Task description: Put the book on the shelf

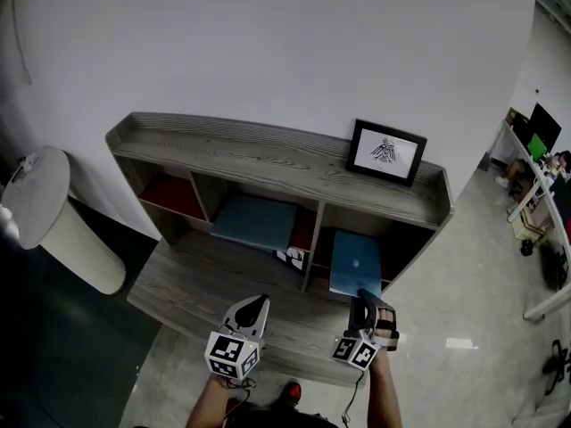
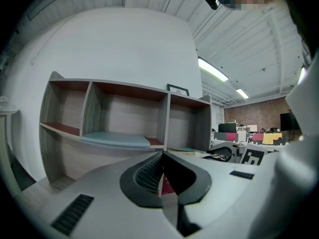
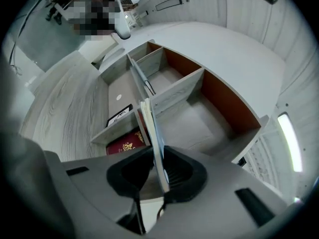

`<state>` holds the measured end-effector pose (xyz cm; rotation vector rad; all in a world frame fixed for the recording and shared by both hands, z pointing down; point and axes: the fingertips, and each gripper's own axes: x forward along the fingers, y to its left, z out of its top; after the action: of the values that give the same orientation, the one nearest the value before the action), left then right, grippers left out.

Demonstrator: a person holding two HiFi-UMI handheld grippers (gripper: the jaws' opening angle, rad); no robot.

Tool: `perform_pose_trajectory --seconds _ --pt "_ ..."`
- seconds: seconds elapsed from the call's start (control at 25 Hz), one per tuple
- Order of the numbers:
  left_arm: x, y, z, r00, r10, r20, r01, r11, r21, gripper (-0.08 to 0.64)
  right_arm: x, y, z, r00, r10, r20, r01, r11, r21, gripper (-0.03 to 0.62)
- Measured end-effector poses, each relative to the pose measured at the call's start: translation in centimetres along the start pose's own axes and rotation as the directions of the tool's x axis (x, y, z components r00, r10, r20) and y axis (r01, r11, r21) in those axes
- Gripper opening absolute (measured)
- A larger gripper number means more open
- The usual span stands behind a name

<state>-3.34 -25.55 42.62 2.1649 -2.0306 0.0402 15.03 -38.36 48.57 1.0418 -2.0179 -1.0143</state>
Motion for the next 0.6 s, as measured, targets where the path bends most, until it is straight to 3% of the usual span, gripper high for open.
perform_pose_trajectory --seconds 0.6 --pt "-1.3 2.0 -0.7 1.000 0.021 -0.019 -0.021 1.000 -0.012 0.006 1.4 2.9 -0.5 0.998 0.050 -0.046 -0.051 0.999 -0.018 0.118"
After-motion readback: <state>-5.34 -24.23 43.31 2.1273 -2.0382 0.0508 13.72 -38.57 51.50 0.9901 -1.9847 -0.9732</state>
